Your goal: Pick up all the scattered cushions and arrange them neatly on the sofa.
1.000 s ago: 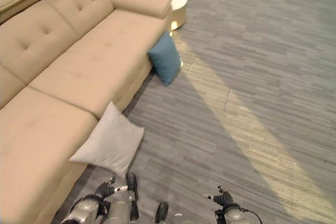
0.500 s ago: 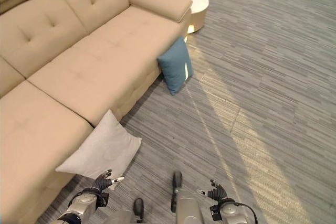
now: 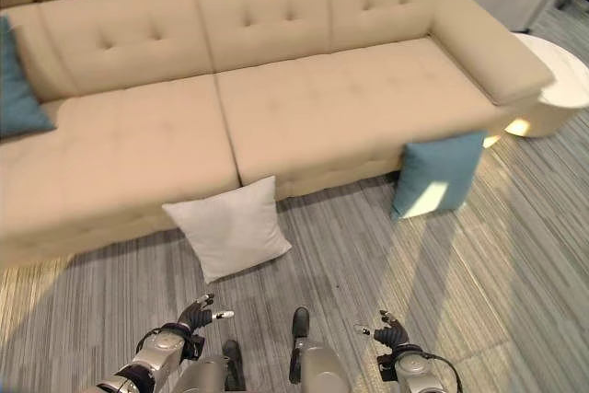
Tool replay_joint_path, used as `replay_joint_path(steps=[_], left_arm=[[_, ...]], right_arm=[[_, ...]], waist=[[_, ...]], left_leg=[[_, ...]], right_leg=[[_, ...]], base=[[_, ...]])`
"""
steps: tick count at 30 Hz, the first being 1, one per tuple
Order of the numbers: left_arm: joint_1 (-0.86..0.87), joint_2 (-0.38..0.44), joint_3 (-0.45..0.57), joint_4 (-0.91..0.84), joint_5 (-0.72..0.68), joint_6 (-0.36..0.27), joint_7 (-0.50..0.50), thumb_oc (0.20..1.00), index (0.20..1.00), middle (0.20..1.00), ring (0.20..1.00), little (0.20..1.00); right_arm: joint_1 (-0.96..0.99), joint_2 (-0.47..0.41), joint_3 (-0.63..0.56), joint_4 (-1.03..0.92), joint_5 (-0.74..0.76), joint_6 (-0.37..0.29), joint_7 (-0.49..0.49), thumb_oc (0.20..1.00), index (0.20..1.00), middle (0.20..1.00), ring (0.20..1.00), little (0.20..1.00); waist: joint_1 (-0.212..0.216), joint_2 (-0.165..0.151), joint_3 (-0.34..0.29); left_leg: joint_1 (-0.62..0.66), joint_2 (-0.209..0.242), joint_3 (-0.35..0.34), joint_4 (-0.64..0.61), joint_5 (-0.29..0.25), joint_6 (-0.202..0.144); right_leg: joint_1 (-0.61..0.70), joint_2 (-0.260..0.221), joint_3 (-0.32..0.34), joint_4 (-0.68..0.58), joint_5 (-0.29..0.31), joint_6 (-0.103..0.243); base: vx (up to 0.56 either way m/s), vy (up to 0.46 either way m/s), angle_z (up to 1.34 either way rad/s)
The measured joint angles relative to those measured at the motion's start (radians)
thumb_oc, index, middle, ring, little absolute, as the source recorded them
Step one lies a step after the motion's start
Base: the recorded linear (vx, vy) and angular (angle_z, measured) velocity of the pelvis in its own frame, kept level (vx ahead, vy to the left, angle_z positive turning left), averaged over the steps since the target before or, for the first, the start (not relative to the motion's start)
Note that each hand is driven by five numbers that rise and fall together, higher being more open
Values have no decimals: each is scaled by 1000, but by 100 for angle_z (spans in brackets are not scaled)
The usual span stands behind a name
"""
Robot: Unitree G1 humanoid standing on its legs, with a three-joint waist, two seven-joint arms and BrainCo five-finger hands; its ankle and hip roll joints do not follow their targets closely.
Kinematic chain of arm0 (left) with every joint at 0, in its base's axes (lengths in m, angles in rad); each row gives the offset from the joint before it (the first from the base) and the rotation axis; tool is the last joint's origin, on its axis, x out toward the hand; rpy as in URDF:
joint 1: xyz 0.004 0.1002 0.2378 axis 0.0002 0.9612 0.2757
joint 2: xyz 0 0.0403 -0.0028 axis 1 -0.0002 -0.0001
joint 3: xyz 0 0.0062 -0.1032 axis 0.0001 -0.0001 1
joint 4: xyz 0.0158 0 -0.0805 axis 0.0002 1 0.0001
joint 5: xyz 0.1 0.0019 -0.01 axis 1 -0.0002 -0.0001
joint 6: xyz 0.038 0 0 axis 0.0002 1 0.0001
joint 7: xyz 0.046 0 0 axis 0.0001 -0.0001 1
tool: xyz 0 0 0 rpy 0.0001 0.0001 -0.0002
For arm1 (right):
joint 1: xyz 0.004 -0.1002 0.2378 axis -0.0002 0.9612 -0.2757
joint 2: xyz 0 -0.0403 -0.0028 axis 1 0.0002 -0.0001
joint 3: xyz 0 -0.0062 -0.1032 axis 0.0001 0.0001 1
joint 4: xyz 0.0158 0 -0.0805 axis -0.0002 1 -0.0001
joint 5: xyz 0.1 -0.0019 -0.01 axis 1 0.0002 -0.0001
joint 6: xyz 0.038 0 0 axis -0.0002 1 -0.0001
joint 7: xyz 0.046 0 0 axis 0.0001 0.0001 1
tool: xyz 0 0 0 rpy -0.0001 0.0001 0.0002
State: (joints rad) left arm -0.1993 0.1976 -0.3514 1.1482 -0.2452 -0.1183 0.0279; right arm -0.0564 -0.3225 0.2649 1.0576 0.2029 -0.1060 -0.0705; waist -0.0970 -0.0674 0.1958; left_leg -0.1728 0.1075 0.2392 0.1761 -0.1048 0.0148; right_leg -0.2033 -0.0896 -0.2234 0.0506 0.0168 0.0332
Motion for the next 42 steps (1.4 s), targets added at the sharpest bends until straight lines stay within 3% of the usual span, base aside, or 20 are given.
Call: replay_joint_path(steps=[1,2,5,7,10,12,15,16,18,19,22,25,28,30,32,33,35,37,40,42], left_arm=[[3,-11,-4,3,0,1,0,1000,1000,1000,1000,1000],[15,8,1,0,-1,1,2,1000,1000,1000,1000,1000],[42,18,31,31,0,8,0,1000,1000,1000,1000,1000],[60,14,32,31,1,7,0,1000,1000,1000,1000,1000],[81,19,37,34,2,8,-2,1000,1000,1000,1000,1000],[84,35,52,32,2,7,-4,1000,1000,1000,1000,1000],[103,55,78,31,1,6,1,1000,1000,1000,1000,1000],[106,79,89,41,1,7,1,1000,1000,1000,1000,1000],[98,92,91,43,1,6,1,1000,1000,1000,1000,1000],[96,93,98,53,1,6,3,1000,1000,1000,1000,1000],[97,83,110,53,1,7,1,1000,1000,1000,1000,1000],[100,70,117,51,1,6,0,1000,1000,1000,1000,1000],[99,40,119,54,1,3,0,1000,1000,1000,1000,1000],[86,39,125,51,1,-5,0,1000,1000,1000,1000,1000],[96,40,141,51,0,-2,1,1000,1000,1000,1000,1000],[108,38,142,51,0,-1,0,1000,1000,1000,1000,1000],[116,32,141,46,-1,0,-1,1000,1000,1000,1000,1000],[96,32,139,43,-1,-2,0,1000,1000,1000,1000,1000],[102,31,136,38,-1,-2,-1,1000,1000,1000,1000,1000],[95,30,135,39,-2,-2,0,1000,1000,1000,1000,1000]], right_arm=[[16,-14,-9,4,0,1,2,1000,1000,1000,1000,1000],[10,6,-24,10,0,6,3,1000,1000,1000,1000,1000],[53,13,-22,-1,-1,0,11,1000,1000,1000,1000,1000],[52,3,-25,0,-2,6,18,1000,1000,1000,1000,1000],[57,8,-23,-11,-10,5,25,1000,1000,1000,1000,1000],[52,14,-19,-22,-11,7,28,1000,1000,1000,1000,1000],[49,23,-12,-64,-11,4,30,1000,1000,1000,1000,1000],[43,34,1,-72,-11,4,31,1000,1000,1000,1000,1000],[52,36,15,-94,-11,4,32,1000,1000,1000,1000,1000],[52,38,22,-107,-12,7,34,1000,1000,1000,1000,1000],[49,36,20,-133,-22,10,37,1000,1000,1000,1000,1000],[43,29,13,-138,-31,11,38,1000,1000,1000,1000,1000],[37,-2,11,-140,-32,11,44,1000,1000,1000,1000,1000],[44,-9,-11,-150,-31,10,46,1000,1000,1000,1000,1000],[20,-11,-6,-156,-31,8,46,1000,1000,1000,1000,1000],[17,-11,-2,-157,-30,4,45,1000,1000,1000,1000,1000],[18,-14,14,-157,-30,0,43,1000,1000,1000,1000,1000],[21,-14,19,-156,-30,2,45,1000,1000,1000,1000,1000],[27,-14,19,-155,-30,2,42,1000,1000,1000,1000,1000],[30,-16,18,-155,-30,2,37,1000,1000,1000,1000,1000]], waist=[[3,55,-14],[13,21,-2],[7,13,-40],[9,30,-47],[32,22,-56],[37,18,-57],[36,32,-58],[30,36,-57],[19,29,-54],[24,21,-54],[14,13,-42],[4,19,-33],[-2,63,-12],[6,36,-11],[13,20,-2],[19,13,1],[18,12,-1],[21,6,5],[28,1,15],[29,5,19]], left_leg=[[8,65,2,-58,21,-61],[12,55,17,-48,33,-67],[37,42,55,-55,38,-48],[83,15,52,-110,89,-51],[124,-23,85,-143,87,-26],[141,-73,78,-150,69,-1],[209,-88,75,-199,58,29],[233,-88,73,-233,78,24],[238,-96,73,-244,76,25],[252,-106,70,-266,77,27],[270,-106,53,-265,70,12],[288,-94,17,-263,62,-1],[289,-59,-47,-167,68,-12],[177,-53,-56,71,86,-91],[49,-3,-39,332,106,-146],[46,10,-36,347,103,-144],[32,35,-25,281,93,-132],[27,43,-26,51,103,-127],[50,68,-33,-172,175,-146],[46,82,-32,-207,209,-146]], right_leg=[[-52,35,-2,148,-64,-19],[-48,6,13,194,-82,-42],[-5,-29,-44,118,-90,-5],[-4,-41,-36,145,-68,2],[-5,-90,-12,175,-76,22],[-20,-122,0,236,-56,42],[-79,-141,39,391,-52,73],[-91,-109,72,383,-99,100],[-98,-100,64,344,-100,101],[-113,-92,19,289,-99,100],[-99,-71,-51,46,24,97],[-27,-47,-60,-46,147,52],[79,-20,-66,-98,121,15],[111,-38,-92,-125,110,6],[142,-24,-93,-138,97,-34],[153,-15,-92,-140,86,-60],[163,11,-95,-146,59,-86],[155,35,-95,-142,51,-92],[170,78,-87,-142,30,-86],[186,98,-84,-141,21,-91]], base=[[385,225,79],[385,226,67],[203,256,62],[212,272,21],[182,205,-14],[248,249,1],[266,89,-11],[252,-8,4],[169,-40,12],[196,-65,6],[253,-102,20],[237,-93,37],[202,-224,50],[81,-182,48],[101,-97,1],[190,-27,-22],[151,30,-7],[164,108,1],[168,135,-19],[188,212,-27]])
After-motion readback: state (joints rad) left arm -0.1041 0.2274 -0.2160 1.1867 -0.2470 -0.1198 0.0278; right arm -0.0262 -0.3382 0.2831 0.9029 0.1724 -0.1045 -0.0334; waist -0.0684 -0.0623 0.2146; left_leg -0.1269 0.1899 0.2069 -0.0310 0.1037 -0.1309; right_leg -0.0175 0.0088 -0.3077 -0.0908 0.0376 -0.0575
